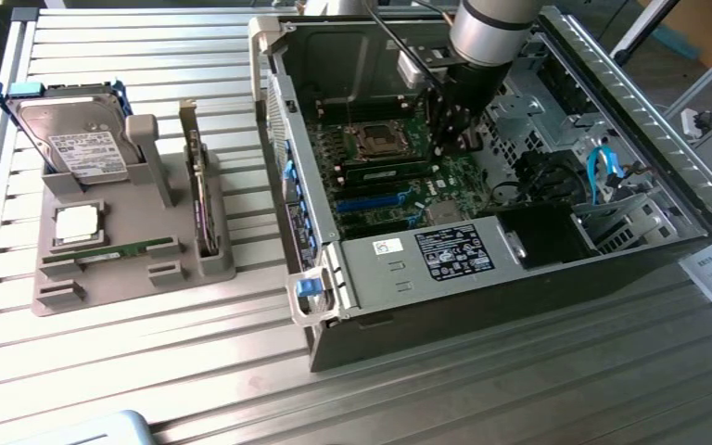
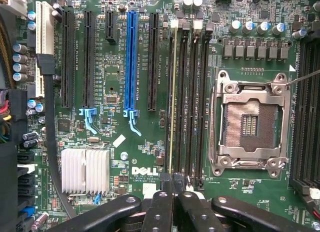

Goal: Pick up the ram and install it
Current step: 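Press down the ram until it locks into place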

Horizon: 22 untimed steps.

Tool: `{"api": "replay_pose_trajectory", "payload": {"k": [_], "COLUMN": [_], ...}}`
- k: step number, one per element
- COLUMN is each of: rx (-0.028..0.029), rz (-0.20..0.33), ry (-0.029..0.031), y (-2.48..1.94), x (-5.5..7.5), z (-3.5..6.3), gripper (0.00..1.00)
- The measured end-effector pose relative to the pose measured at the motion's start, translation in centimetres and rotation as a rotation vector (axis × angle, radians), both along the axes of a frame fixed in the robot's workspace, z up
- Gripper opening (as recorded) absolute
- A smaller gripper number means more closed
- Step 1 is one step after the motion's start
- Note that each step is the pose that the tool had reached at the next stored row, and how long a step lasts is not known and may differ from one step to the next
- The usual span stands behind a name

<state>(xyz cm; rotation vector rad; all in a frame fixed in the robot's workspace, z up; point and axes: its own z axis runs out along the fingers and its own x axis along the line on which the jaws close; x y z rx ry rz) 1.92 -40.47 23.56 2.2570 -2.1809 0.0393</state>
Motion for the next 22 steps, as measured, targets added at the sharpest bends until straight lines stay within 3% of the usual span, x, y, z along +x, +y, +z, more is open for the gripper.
{"api": "replay_pose_trajectory", "payload": {"k": [12, 14, 17, 21, 22], "rx": [-0.0004, 0.0015, -0.0001, 0.0001, -0.0001], "rz": [0.000, 0.000, 0.000, 0.000, 0.000], "ry": [0.0001, -0.0005, -0.0001, 0.0000, -0.0001], "y": [-0.06, -0.03, -0.05, -0.06, -0.06], "x": [0.0, 0.0, 0.0, -0.2, -1.0], "z": [-0.49, -0.28, 0.99, 1.18, 1.17], "gripper": [0.11, 0.11, 0.11, 0.11, 0.11]}}
